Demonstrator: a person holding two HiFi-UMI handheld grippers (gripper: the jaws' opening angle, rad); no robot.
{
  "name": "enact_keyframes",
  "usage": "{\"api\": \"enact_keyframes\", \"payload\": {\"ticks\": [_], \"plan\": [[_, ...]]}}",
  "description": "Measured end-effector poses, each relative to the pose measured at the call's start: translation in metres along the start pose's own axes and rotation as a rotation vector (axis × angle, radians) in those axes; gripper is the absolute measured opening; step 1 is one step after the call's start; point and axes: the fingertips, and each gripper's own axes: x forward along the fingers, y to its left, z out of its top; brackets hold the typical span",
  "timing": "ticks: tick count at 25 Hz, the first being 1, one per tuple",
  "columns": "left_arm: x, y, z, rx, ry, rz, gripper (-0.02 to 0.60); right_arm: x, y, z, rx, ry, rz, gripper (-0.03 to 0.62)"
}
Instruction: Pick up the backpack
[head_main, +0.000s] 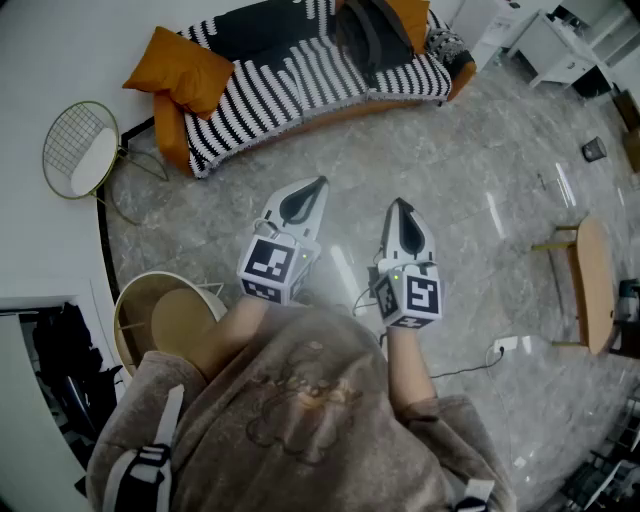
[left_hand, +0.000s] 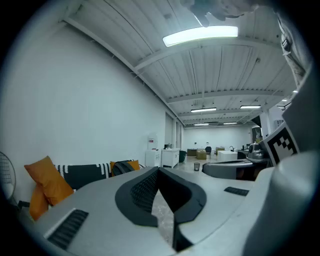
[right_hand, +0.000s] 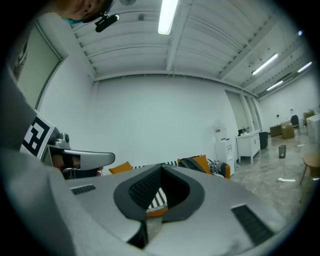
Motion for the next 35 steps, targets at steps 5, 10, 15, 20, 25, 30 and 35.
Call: {"api": "enact_keyframes", "payload": {"ticks": [5,10,15,20,25,30,35], "plan": [[0.004,0.012,-0.007,0.006,0.0,-0.03,0.0,0.01,0.003,-0.002,-0.001,-0.023,-0.016,-0.003],[0.01,0.02,-0.01,-0.012,-0.001,-0.045,0.0,0.01,-0.005,0.006,0.002,-0.05,-0.062,-0.003],[0.031,0.029,-0.015,-0.007,-0.007,-0.057,0.0,0.024,-0.021,0.003,0.002,-0.058,-0.089,-0.002],[0.061,0.041,-0.018,-0.011,0.005,-0.061,0.0,0.047,-0.039,0.0,-0.012,-0.059,-0.103,-0.003],[0.104,0.05,-0.013,-0.016,-0.002,-0.076,0.0,0.078,-0.067,-0.001,0.006,-0.041,-0.113,-0.002],[0.159,0.063,-0.006,-0.01,0.009,-0.084,0.0,0.127,-0.096,0.007,0.001,-0.041,-0.096,-0.003],[0.22,0.079,0.012,-0.033,0.017,-0.067,0.0,0.178,-0.127,0.024,0.011,-0.03,-0.063,-0.003]]}}
